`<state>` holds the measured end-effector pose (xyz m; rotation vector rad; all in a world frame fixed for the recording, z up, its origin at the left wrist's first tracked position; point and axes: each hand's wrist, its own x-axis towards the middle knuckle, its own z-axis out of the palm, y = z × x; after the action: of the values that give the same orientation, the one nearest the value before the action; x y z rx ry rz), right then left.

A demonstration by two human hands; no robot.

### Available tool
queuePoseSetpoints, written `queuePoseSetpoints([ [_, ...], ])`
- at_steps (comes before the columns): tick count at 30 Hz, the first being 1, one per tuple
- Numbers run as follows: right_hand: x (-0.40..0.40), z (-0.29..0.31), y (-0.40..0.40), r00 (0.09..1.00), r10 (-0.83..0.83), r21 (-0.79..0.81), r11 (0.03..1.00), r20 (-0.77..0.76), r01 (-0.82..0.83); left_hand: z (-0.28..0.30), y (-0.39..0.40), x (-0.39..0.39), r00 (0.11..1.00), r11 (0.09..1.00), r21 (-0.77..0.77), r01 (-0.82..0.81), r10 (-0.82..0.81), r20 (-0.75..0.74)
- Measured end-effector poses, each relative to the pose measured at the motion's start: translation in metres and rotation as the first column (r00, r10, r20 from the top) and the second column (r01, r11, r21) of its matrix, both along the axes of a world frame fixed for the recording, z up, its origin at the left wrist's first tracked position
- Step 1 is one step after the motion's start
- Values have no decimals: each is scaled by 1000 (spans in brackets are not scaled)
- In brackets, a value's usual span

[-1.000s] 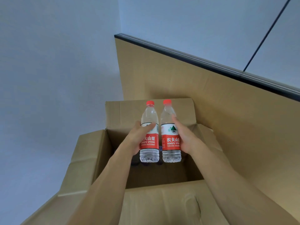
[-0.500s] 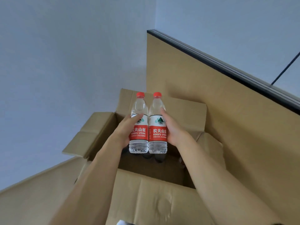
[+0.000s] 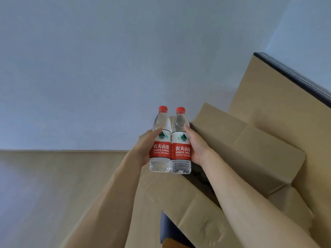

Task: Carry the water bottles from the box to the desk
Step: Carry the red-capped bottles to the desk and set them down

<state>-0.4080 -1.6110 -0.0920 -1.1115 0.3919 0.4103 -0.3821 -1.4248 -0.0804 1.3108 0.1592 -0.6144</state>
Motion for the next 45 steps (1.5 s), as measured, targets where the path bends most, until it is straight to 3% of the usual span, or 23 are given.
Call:
queuePoseSetpoints([
  [12, 24, 21, 241, 908, 404, -19, 914, 113, -404, 12, 233, -42, 942, 943, -9, -332, 332, 46],
  [20, 14, 8, 404, 824, 559, -66, 829, 87, -555, 5, 386, -85, 863, 863, -55, -502, 504, 37],
  [32, -42, 4, 619, 512, 852, -75, 521, 109, -850, -4, 561, -200, 611, 611, -48, -790, 791, 18],
  [45, -66, -14, 790, 183, 981, -70, 188, 71, -980, -19, 679, -256, 296, 296, 14, -955, 955, -21],
])
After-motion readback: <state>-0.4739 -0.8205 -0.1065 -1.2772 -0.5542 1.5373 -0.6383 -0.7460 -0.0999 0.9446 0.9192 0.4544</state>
